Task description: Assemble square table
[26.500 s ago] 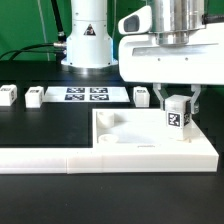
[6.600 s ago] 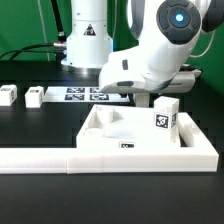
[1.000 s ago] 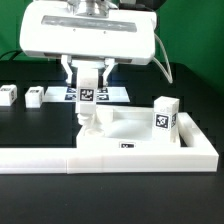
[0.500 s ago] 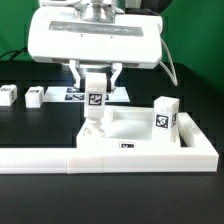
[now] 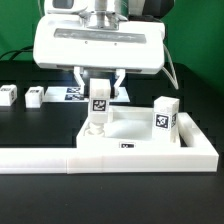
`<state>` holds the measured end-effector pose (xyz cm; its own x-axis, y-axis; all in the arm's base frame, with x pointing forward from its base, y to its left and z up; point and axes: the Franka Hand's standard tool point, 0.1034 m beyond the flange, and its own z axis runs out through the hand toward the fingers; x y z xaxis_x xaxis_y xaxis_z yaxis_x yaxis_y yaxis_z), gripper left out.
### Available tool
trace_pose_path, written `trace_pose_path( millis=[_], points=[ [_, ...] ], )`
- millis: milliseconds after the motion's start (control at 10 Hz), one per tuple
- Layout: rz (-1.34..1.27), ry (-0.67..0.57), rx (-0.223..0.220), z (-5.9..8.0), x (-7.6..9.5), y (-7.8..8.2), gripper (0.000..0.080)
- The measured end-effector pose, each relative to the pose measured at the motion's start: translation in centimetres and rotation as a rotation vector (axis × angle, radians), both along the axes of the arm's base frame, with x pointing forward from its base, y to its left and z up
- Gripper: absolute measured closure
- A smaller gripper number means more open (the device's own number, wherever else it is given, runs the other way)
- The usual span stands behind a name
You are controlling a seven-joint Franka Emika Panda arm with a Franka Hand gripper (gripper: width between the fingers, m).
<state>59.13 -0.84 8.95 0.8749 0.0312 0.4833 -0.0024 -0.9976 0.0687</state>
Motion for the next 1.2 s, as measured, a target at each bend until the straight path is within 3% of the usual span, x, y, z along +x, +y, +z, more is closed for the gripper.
trace_pose_path(
  millis=[800, 1200],
  points=[
    [0.001, -0.010, -0.012, -1.1, -0.1, -0.2, 0.0509],
    [0.002, -0.071, -0.031, -1.4, 0.0, -0.3, 0.0509]
  ],
)
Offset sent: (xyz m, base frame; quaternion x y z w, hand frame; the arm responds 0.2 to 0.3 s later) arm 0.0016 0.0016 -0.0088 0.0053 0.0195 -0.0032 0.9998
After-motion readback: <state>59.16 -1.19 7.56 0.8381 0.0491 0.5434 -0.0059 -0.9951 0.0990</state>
